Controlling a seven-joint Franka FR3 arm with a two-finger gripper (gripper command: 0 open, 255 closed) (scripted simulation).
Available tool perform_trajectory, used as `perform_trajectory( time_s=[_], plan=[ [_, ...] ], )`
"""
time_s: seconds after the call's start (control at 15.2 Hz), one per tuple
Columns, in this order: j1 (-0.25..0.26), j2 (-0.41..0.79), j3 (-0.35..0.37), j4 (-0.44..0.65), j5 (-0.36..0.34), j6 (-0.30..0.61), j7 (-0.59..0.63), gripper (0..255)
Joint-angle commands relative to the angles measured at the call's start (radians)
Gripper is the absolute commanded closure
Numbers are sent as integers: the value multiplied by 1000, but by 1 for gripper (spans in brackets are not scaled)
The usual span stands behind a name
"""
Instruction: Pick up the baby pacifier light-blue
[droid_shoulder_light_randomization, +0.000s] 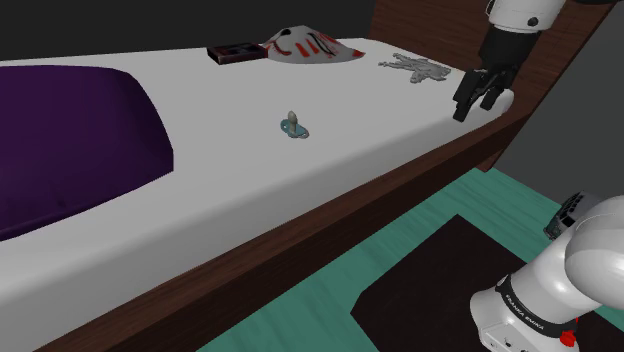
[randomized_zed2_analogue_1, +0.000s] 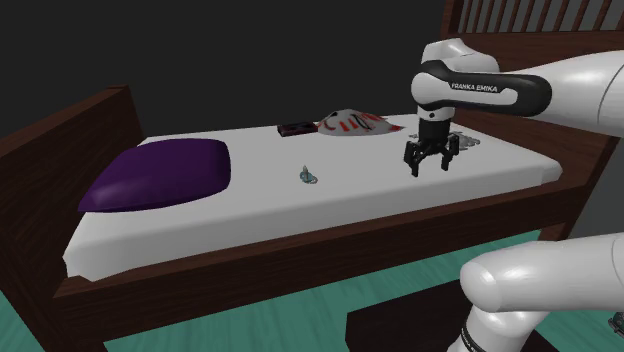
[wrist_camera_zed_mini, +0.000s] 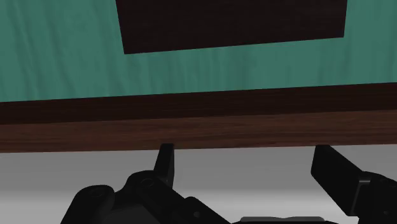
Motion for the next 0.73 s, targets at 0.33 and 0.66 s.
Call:
perform_trajectory(
  time_s=[0.33, 0.66],
  plan=[
    [26, 151, 86, 102, 37, 39, 84, 0],
    [43, 314, 169, 230, 49, 61, 168, 0]
  ],
)
